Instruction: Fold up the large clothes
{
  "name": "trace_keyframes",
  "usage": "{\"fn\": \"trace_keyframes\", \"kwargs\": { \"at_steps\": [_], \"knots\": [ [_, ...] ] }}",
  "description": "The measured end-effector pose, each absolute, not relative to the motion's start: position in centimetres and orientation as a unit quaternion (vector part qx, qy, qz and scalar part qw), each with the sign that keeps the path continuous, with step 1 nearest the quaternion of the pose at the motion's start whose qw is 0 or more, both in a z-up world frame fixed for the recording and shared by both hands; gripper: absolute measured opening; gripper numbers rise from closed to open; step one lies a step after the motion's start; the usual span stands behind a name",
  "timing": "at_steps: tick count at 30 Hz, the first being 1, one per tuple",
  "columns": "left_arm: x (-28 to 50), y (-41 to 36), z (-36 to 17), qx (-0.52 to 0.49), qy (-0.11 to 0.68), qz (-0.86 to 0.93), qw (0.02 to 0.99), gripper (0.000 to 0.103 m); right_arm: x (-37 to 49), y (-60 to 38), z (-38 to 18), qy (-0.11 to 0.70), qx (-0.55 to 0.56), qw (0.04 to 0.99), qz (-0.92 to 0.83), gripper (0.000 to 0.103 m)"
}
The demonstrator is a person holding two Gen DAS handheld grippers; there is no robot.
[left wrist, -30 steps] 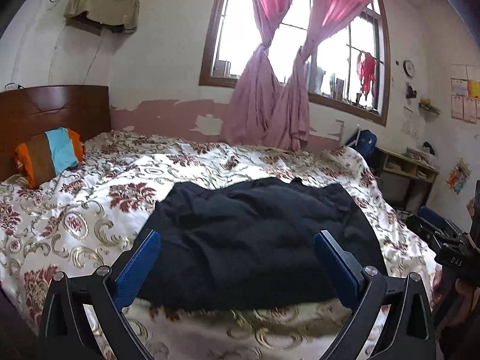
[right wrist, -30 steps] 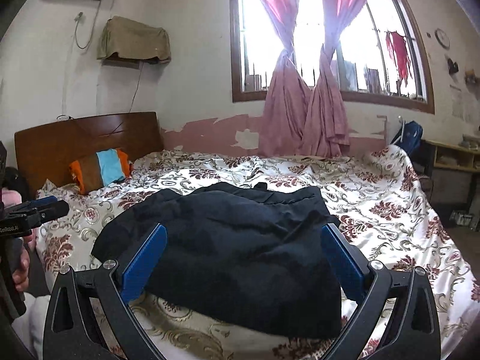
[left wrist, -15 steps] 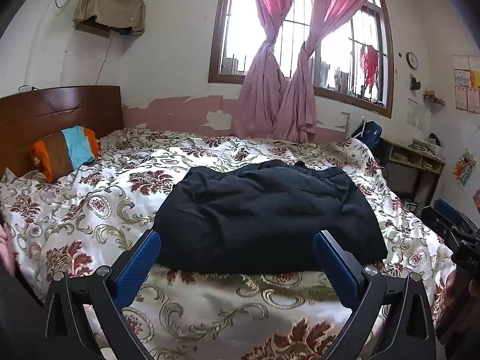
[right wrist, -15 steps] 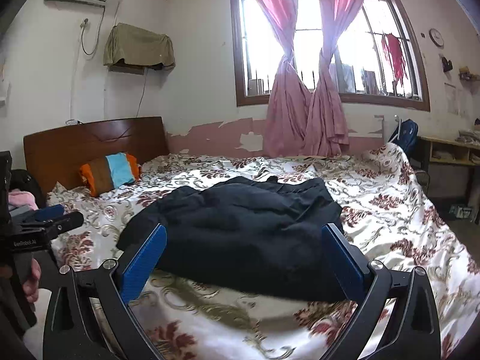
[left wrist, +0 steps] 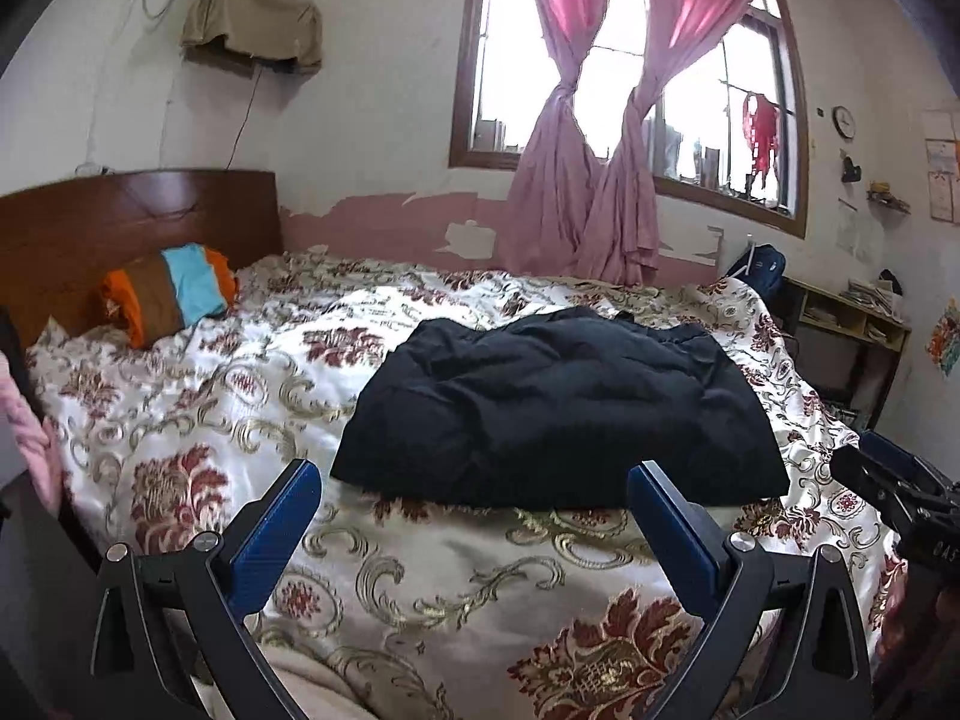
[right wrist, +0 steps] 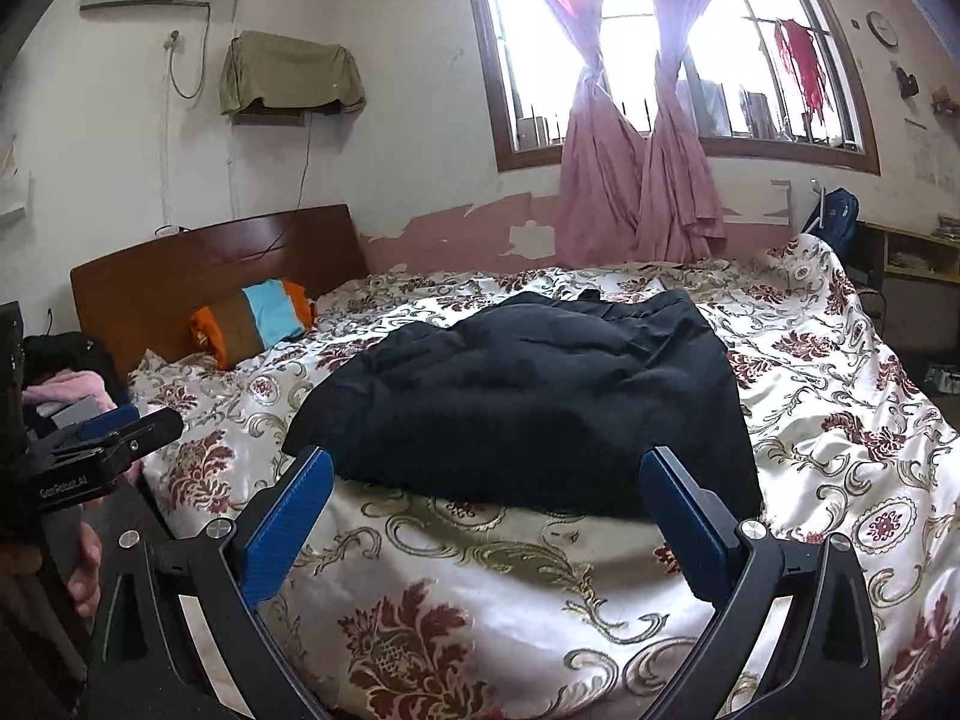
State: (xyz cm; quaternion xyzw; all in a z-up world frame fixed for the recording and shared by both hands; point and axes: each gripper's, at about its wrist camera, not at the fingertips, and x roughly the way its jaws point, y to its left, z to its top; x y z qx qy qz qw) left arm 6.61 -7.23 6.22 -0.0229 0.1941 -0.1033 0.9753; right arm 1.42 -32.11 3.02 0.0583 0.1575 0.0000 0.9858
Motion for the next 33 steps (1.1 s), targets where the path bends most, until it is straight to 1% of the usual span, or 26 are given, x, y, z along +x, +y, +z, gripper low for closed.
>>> {"fn": "trace_keyframes", "kwargs": {
  "at_steps": [7,13,33],
  "knots": [
    [6.0,-6.5,4.6,-0.024,0.210,-0.093,0.973,0.103,1.1,-30.9,1.3,0.172,0.061,0.983,-0.004,0.100],
    [5.2,-5.9,3.7,-0.017,0.214,-0.068,0.974,0.103,1.1,-30.2,0.9,0.176,0.060,0.983,0.000,0.100],
    [4.4,-4.7,3.6,-0.032,0.208,-0.055,0.976,0.103,0.9,-29.3,1.1,0.167,0.057,0.984,0.005,0.100]
  ]
}}
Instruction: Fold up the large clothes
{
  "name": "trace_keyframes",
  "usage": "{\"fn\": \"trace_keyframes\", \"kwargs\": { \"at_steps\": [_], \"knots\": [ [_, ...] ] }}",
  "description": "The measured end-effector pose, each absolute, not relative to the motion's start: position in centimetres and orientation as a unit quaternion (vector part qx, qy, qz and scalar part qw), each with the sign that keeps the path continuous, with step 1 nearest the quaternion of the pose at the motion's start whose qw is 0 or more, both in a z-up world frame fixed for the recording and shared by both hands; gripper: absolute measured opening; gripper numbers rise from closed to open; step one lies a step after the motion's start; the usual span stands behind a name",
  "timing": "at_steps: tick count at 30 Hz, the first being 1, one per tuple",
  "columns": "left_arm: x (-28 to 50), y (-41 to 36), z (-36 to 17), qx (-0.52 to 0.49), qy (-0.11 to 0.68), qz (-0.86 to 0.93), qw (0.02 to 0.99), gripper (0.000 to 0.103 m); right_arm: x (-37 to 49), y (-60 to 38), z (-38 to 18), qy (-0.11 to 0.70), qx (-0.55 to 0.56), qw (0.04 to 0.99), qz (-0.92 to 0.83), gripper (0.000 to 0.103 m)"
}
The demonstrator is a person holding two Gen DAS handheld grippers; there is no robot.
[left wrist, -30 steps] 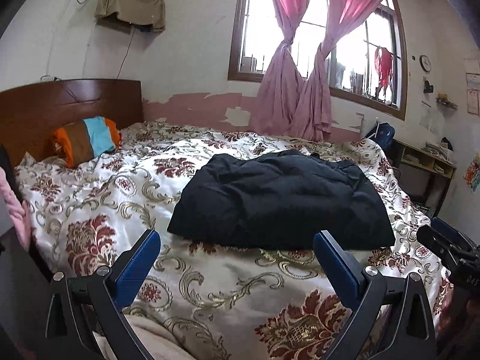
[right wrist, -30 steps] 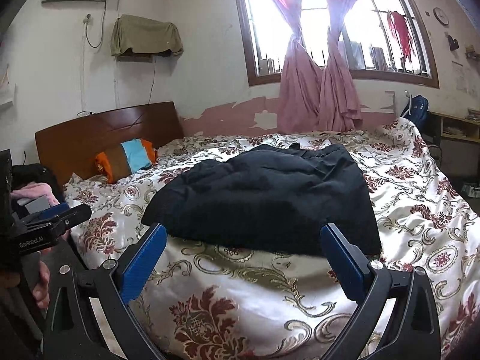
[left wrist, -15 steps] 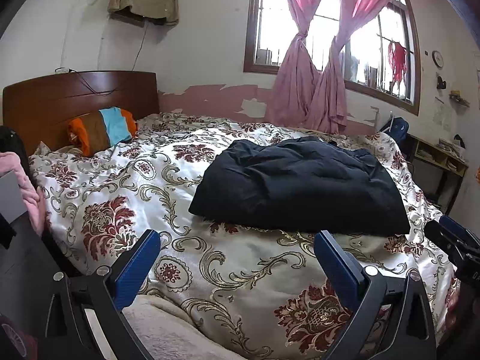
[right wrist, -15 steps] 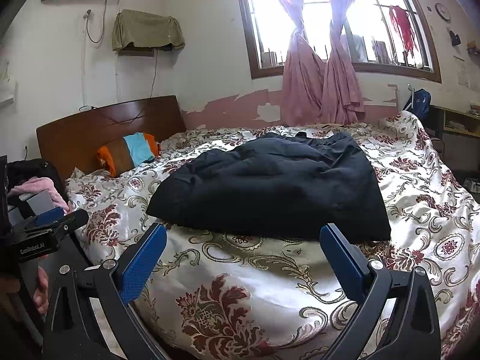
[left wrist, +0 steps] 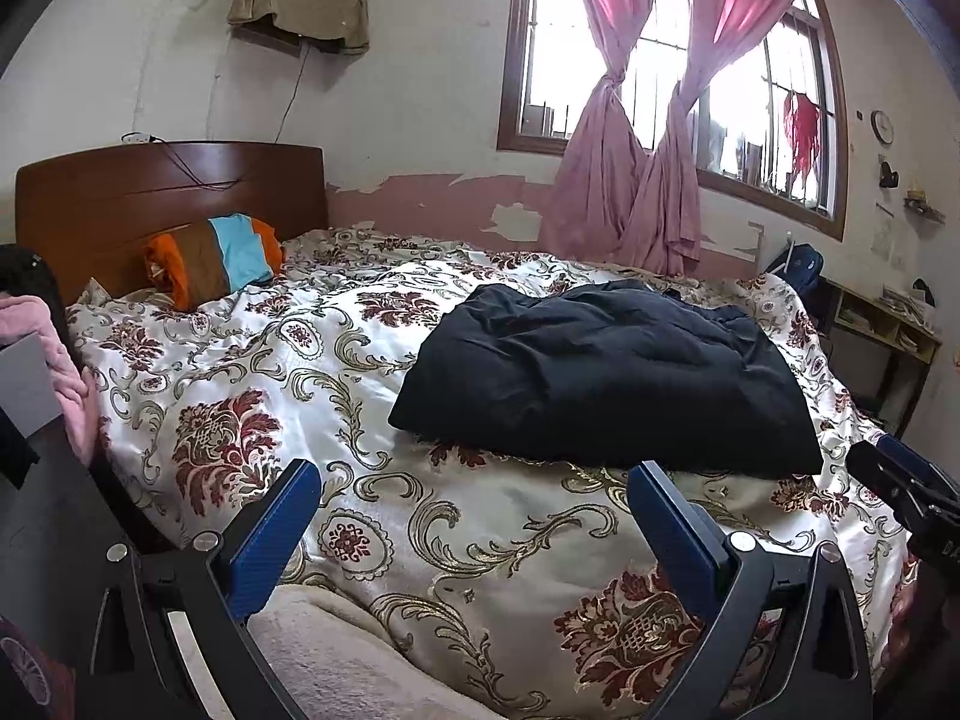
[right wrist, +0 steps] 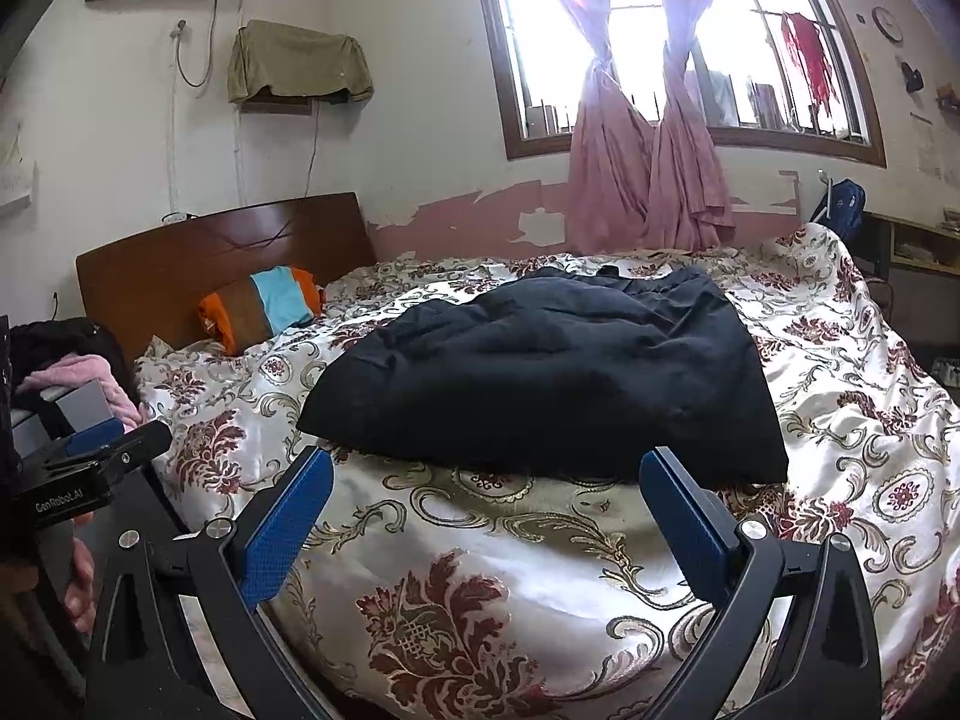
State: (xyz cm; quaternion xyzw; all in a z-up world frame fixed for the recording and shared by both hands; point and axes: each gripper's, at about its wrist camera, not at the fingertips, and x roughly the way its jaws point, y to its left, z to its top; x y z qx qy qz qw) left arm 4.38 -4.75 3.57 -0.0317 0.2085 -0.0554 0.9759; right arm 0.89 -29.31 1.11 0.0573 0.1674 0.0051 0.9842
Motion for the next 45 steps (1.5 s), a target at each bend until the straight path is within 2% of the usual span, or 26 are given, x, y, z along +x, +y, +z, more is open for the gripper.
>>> {"fn": "trace_keyframes", "kwargs": {
  "at_steps": [45],
  "knots": [
    [3.82,-4.73,3.28,-0.036,0.209,-0.045,0.976,0.103,0.65,-28.92,1.00,0.170,0.065,0.983,0.004,0.100]
  ]
}}
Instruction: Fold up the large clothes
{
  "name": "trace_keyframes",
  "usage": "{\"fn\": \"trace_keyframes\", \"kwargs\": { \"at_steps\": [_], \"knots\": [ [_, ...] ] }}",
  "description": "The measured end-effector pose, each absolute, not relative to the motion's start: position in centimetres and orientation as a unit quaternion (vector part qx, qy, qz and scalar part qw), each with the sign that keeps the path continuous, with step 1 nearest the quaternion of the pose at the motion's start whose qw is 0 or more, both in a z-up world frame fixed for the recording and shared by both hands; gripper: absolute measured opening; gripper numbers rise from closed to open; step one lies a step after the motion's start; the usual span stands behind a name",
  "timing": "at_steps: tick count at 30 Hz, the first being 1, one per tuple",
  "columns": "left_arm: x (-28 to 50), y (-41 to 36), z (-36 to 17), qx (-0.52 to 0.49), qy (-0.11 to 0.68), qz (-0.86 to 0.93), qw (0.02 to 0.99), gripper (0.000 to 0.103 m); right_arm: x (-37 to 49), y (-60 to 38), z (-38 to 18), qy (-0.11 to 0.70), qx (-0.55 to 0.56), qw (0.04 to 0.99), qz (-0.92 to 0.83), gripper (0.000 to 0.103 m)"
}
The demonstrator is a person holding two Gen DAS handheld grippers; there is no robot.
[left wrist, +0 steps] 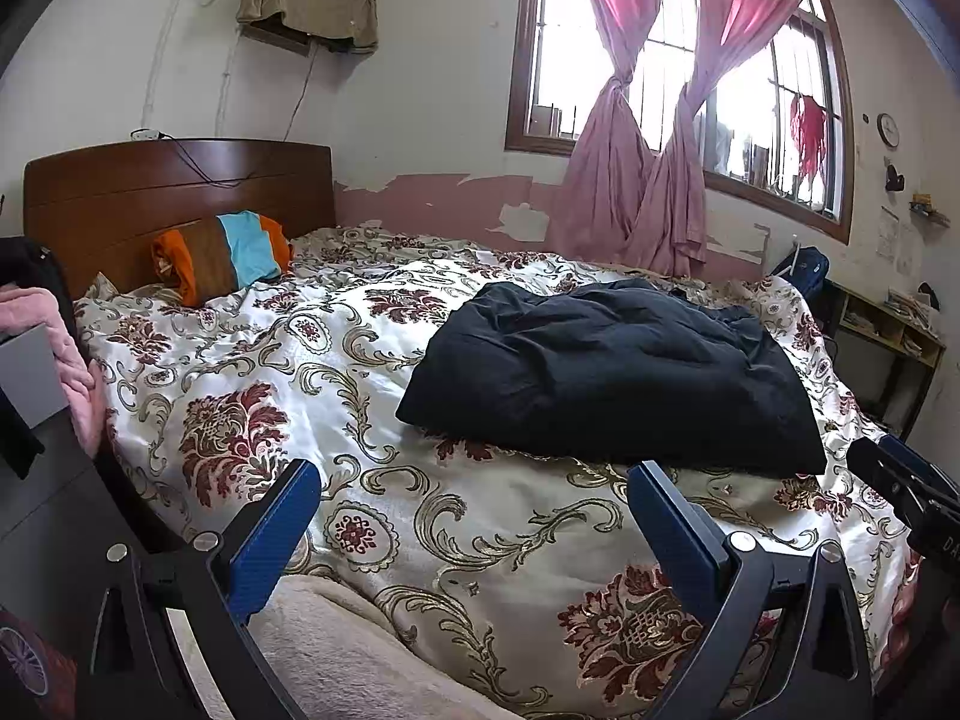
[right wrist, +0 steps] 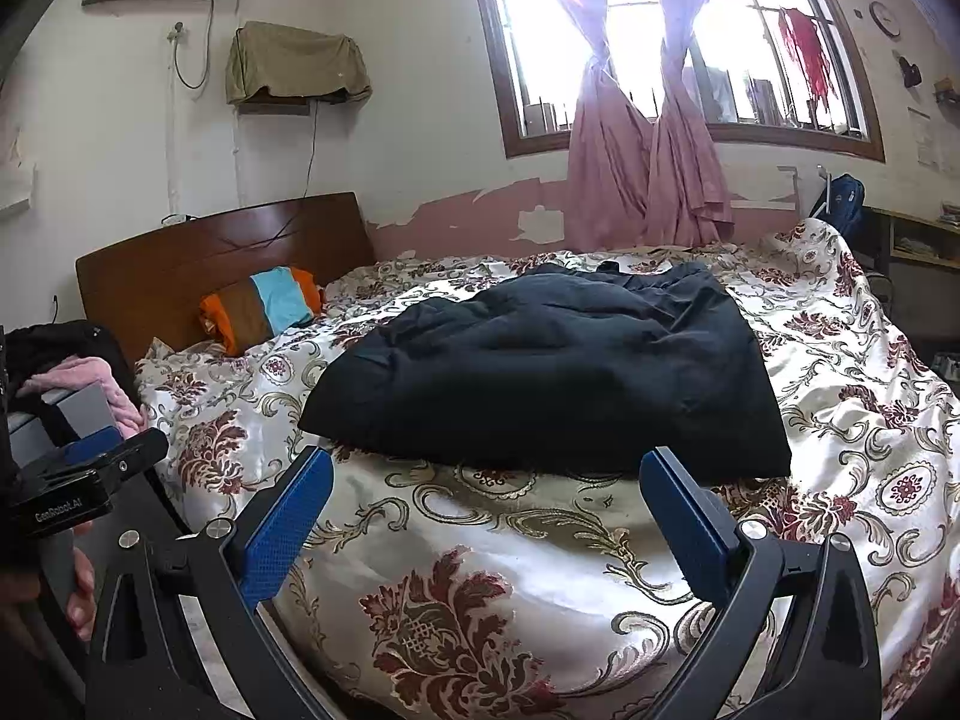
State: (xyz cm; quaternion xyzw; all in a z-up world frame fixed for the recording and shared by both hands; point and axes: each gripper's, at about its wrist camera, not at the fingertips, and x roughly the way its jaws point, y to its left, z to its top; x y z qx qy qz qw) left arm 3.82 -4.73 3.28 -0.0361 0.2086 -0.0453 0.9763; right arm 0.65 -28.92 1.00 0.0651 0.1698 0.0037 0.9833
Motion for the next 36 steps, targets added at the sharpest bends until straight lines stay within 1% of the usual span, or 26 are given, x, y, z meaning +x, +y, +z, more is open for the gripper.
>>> {"fn": "trace_keyframes", "kwargs": {
  "at_steps": [36],
  "knots": [
    [3.77,-4.76,2.89,-0.042,0.216,-0.051,0.974,0.103,0.67,-28.56,0.78,0.175,0.060,0.983,0.008,0.100]
  ]
}}
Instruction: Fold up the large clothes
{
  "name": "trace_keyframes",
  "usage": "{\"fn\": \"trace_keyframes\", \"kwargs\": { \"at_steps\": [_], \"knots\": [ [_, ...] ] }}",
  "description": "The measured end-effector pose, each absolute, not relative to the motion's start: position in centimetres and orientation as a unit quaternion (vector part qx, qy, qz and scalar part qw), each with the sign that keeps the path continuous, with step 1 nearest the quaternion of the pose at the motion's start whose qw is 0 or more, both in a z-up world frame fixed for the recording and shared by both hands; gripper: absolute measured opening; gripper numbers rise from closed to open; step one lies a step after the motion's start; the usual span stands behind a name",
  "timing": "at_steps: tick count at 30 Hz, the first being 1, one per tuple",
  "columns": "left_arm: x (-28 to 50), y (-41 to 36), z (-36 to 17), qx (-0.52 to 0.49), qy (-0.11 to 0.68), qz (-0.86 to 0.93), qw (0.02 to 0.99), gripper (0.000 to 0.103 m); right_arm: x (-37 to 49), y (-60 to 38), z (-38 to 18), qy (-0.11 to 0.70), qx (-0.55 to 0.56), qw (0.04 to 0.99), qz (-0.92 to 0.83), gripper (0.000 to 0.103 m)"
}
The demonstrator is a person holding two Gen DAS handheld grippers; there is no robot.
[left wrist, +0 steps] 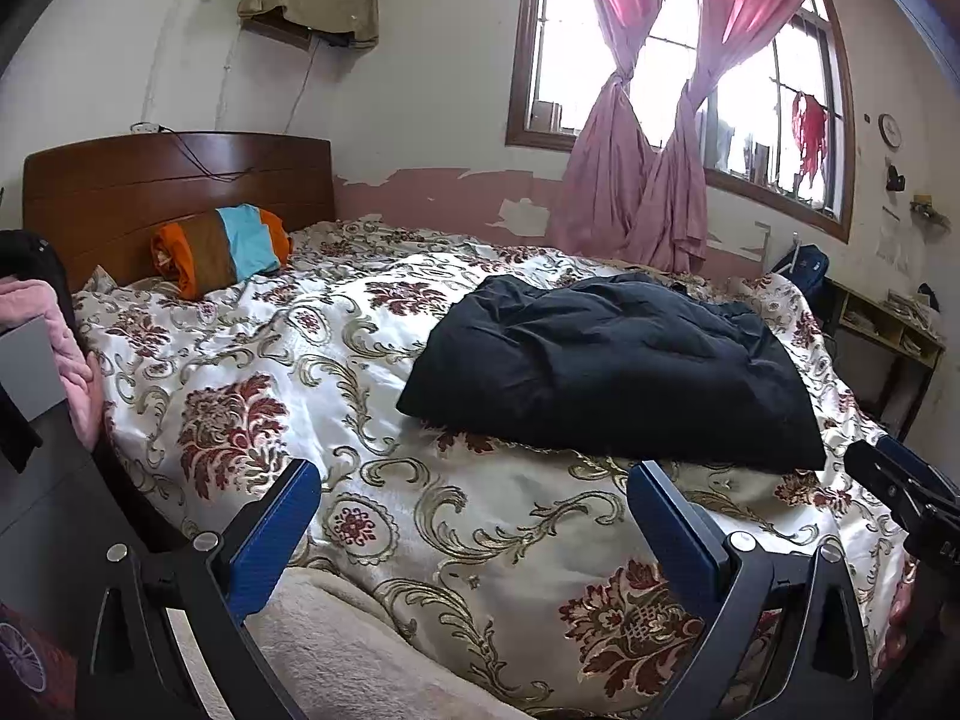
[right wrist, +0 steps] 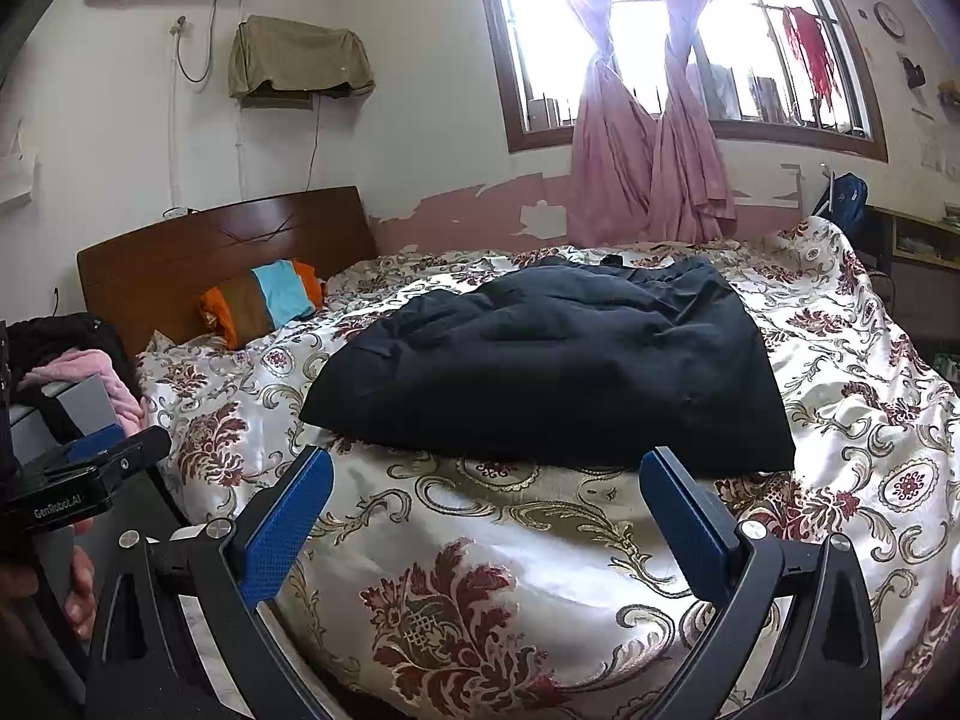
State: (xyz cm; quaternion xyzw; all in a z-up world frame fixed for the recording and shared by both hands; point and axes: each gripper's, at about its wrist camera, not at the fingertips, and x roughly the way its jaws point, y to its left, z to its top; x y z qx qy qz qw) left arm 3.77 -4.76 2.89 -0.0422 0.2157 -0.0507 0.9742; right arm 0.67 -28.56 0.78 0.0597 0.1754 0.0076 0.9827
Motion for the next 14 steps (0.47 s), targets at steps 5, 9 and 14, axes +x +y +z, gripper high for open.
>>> {"fn": "trace_keyframes", "kwargs": {
  "at_steps": [5,9,14],
  "knots": [
    [4.04,-4.72,2.50,-0.053,0.227,-0.052,0.971,0.103,0.58,-28.48,0.64,0.176,0.060,0.982,0.007,0.100],
    [4.04,-4.97,2.29,-0.045,0.230,-0.039,0.971,0.103,0.58,-28.46,0.62,0.177,0.060,0.982,0.008,0.100],
    [4.11,-4.93,2.17,-0.046,0.232,-0.040,0.971,0.103,0.51,-28.32,0.45,0.179,0.061,0.982,0.007,0.100]
  ]
}}
